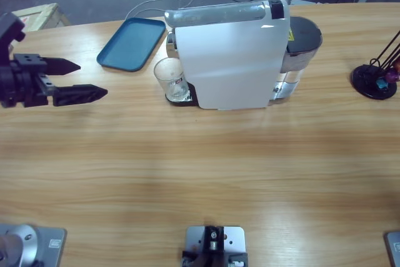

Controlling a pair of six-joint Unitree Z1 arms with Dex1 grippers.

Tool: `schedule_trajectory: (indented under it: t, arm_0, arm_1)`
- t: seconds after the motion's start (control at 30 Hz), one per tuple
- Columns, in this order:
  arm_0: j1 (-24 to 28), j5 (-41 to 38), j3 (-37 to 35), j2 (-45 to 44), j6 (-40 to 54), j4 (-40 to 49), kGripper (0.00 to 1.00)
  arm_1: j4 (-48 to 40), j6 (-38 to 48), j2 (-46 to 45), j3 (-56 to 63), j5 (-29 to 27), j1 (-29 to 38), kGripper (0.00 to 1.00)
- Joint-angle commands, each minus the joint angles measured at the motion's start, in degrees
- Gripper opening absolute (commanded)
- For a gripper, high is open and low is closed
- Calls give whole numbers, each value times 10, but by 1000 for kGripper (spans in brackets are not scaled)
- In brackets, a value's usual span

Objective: Pour coffee

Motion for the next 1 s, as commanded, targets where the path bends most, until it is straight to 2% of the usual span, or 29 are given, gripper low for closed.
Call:
schedule_trajectory:
  t: [0.03, 0.6, 1.0]
  arm_0:
    - [-6, 5, 26, -16, -10, -2, 982]
    - [-6, 1, 24, -20, -24, -2, 982]
    - [-6, 1, 24, -33, -38, 8, 982]
  arm_1:
    - [27, 7, -10, 22, 3, 5, 1000]
    - [38, 11, -3, 27, -2, 5, 1000]
    - [38, 15, -36, 51, -9, 5, 1000]
